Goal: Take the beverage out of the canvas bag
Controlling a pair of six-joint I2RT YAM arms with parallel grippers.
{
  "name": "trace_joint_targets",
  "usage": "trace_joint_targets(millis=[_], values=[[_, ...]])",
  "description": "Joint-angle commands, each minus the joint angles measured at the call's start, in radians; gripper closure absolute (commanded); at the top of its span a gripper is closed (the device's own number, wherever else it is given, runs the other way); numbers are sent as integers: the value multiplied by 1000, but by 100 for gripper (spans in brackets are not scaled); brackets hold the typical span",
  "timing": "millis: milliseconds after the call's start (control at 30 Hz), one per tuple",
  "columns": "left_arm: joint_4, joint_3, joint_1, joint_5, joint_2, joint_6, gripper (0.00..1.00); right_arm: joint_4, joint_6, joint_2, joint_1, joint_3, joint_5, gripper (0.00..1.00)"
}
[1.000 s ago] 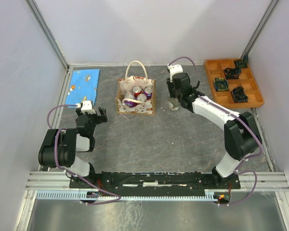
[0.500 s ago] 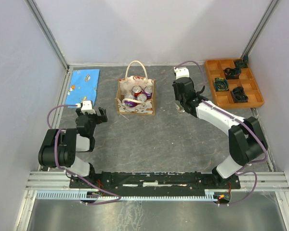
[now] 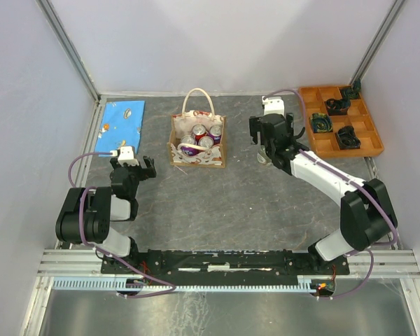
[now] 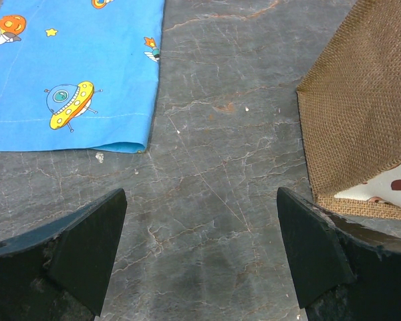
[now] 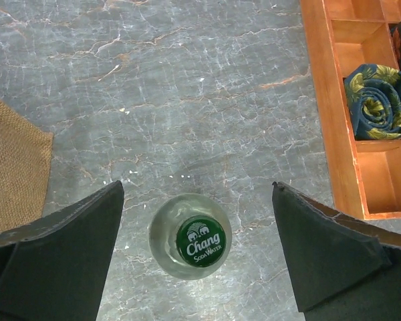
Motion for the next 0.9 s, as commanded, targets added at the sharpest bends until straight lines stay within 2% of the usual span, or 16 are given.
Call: trace_joint_targets(millis=[0,167,300,567,767,867], values=[[36,22,-5,-8,-5,43,1,51,7,-48,0,4,49,1],[34,22,-6,-7,-5,43,1,22,-29,-90,1,110,45,1],[36,23,-5,-7,-5,44,1,-44,-73,-83,4,255,-59,9],[35,22,-6,-7,-5,43,1,-295,-23,130,22,625,-384,36],[35,21,-6,-9,-6,43,1,-384,9,296,72,753,-461,45],[36,21,-6,-9,-5,43,1,-399,2,349,111,786,-483,46]])
